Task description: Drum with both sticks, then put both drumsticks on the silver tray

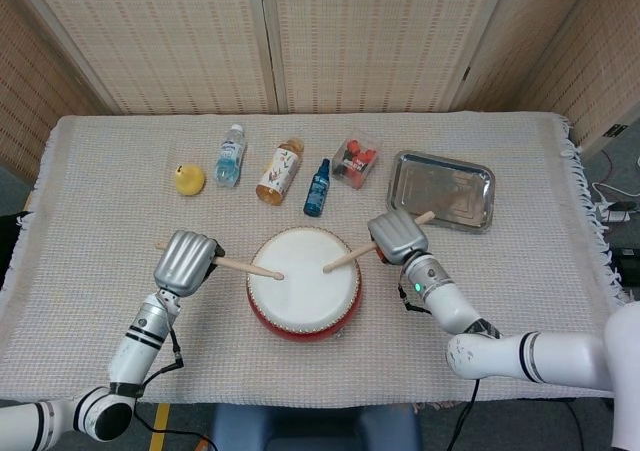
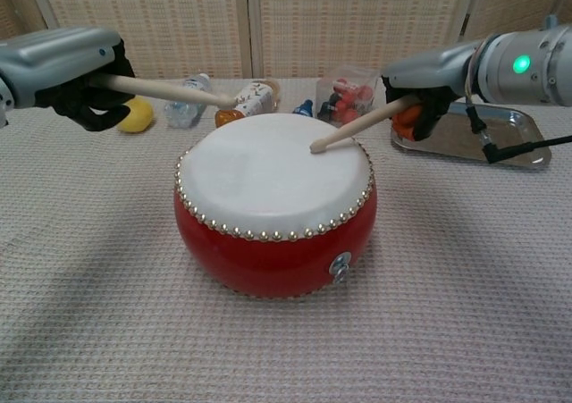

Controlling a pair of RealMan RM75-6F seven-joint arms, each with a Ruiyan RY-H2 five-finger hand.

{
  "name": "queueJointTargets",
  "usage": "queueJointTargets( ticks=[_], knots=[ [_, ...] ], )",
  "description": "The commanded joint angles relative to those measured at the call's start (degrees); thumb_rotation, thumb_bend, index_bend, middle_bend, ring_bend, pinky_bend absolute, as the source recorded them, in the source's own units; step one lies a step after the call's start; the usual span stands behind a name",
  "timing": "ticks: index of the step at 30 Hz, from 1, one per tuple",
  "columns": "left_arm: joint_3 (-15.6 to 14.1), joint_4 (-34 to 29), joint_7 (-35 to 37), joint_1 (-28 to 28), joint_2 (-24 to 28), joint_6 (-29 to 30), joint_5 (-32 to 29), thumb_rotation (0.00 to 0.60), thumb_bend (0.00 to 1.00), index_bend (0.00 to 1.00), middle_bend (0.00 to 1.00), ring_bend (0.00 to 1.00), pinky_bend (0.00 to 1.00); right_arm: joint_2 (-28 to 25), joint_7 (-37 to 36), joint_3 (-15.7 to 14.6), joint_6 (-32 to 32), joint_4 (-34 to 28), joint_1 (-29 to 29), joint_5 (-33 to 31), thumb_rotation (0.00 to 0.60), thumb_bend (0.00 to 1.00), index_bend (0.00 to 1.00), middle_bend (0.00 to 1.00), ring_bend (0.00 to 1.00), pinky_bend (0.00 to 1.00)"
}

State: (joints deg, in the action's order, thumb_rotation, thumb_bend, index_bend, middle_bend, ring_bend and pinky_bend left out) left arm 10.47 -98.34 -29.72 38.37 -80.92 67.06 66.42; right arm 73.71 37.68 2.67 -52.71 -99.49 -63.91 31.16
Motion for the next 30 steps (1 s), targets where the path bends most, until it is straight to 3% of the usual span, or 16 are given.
queueJointTargets(
  ticks=[1, 5, 8, 13, 19, 23, 30],
  knots=[
    [-1.72, 5.35, -2.43, 1.63, -4.63, -3.49, -2.35, 0.600, 0.97, 1.00, 1.00, 1.00, 1.00, -6.54, -5.21, 3.67, -3.08, -8.79, 2.03, 5.59, 0.600, 0.82, 1.00, 1.00, 1.00, 1.00],
    [-3.01, 8.06, -5.62, 2.64, -6.71, -5.63, -4.35, 0.600, 0.97, 1.00, 1.00, 1.00, 1.00, -9.73, -7.09, 4.68, -3.71, -11.63, 3.36, 7.64, 0.600, 0.82, 1.00, 1.00, 1.00, 1.00],
    [-2.03, 7.16, -4.65, 2.05, -6.46, -3.39, -3.81, 0.600, 0.97, 1.00, 1.00, 1.00, 1.00, -9.76, -7.11, 4.09, -2.32, -10.83, 3.53, 7.34, 0.600, 0.82, 1.00, 1.00, 1.00, 1.00],
    [-0.04, 1.93, -1.50, 0.32, -2.27, 1.58, -0.15, 0.600, 0.97, 1.00, 1.00, 1.00, 1.00, -4.46, -4.27, 1.34, 1.16, -4.47, 2.17, 4.17, 0.600, 0.82, 1.00, 1.00, 1.00, 1.00],
    [1.35, -2.50, 0.59, -0.59, 1.33, 3.35, 1.32, 0.600, 0.97, 1.00, 1.00, 1.00, 1.00, 2.46, 0.96, -2.15, 2.76, 3.40, 0.29, -0.57, 0.600, 0.82, 1.00, 1.00, 1.00, 1.00],
    [0.88, -1.90, 0.50, -0.29, 0.77, 2.27, 0.88, 0.600, 0.97, 1.00, 1.00, 1.00, 1.00, 1.68, -1.07, -0.04, 1.05, 1.62, 0.78, 0.80, 0.600, 0.82, 1.00, 1.00, 1.00, 1.00],
    [-2.30, 4.96, -4.72, 2.26, -5.42, -3.37, -2.34, 0.600, 0.97, 1.00, 1.00, 1.00, 1.00, -5.90, -7.02, 4.28, -2.29, -8.07, 3.53, 8.40, 0.600, 0.82, 1.00, 1.00, 1.00, 1.00]
  ],
)
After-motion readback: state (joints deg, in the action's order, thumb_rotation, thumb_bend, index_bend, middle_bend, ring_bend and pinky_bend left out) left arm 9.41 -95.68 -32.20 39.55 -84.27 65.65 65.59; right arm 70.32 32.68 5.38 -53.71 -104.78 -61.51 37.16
